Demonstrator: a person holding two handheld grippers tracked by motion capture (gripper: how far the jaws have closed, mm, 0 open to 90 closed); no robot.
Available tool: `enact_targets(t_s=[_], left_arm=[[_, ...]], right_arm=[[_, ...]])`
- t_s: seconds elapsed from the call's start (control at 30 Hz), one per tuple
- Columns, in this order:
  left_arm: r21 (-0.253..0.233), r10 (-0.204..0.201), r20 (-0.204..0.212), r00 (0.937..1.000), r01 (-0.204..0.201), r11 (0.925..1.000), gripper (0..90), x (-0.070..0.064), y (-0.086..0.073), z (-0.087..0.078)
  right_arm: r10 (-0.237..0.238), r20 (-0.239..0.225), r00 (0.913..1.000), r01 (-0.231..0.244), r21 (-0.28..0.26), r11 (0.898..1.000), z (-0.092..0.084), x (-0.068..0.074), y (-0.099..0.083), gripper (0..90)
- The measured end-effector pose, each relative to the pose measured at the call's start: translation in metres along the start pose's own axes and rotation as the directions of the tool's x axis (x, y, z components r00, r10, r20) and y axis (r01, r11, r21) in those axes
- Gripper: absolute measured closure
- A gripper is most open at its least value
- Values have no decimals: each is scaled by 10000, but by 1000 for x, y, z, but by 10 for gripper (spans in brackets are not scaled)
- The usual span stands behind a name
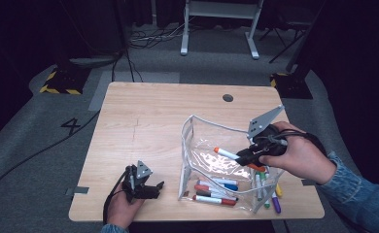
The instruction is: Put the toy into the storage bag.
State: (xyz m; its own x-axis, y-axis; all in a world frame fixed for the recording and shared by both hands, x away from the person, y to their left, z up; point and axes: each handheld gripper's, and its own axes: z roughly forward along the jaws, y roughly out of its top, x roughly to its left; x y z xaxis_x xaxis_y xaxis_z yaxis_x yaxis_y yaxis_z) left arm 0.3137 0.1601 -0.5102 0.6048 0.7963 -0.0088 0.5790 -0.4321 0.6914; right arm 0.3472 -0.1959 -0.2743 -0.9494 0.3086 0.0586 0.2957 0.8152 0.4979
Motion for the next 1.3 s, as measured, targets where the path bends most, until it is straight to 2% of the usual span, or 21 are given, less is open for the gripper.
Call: enact_targets(t_s=[0.3, 0.53, 0.73, 0.8, 1.03, 1.3], left_arm=[[-2, -1, 0, 10000, 1, 10000, 145, 0, 0, 0], [-7, -43, 30, 10000, 43, 10000, 145, 0, 0, 0], [-49, -52, -10, 10000, 52, 10000, 145, 0, 0, 0], [-55, -140, 33, 9999, 141, 9999, 145, -1, 0, 0], [-41, -49, -8, 10000, 49, 10000, 145, 0, 0, 0], [-43, -66, 3, 10000, 66, 10000, 145, 0, 0, 0]], right_arm=[[-424, -660, 9969, 464, 591, 9972, 36, 6, 12, 769], [-473, -1053, 9933, 583, 1042, 9928, 60, 7, 13, 769], [-314, -1353, 9903, 509, 1434, 9883, 81, 5, 12, 769], [-300, -1384, 9899, 526, 1630, 9852, 89, 5, 12, 769], [-265, -1574, 9872, 627, 2299, 9712, 112, 4, 12, 768], [-538, -1618, 9854, 1004, 2956, 9500, 134, 5, 7, 769]])
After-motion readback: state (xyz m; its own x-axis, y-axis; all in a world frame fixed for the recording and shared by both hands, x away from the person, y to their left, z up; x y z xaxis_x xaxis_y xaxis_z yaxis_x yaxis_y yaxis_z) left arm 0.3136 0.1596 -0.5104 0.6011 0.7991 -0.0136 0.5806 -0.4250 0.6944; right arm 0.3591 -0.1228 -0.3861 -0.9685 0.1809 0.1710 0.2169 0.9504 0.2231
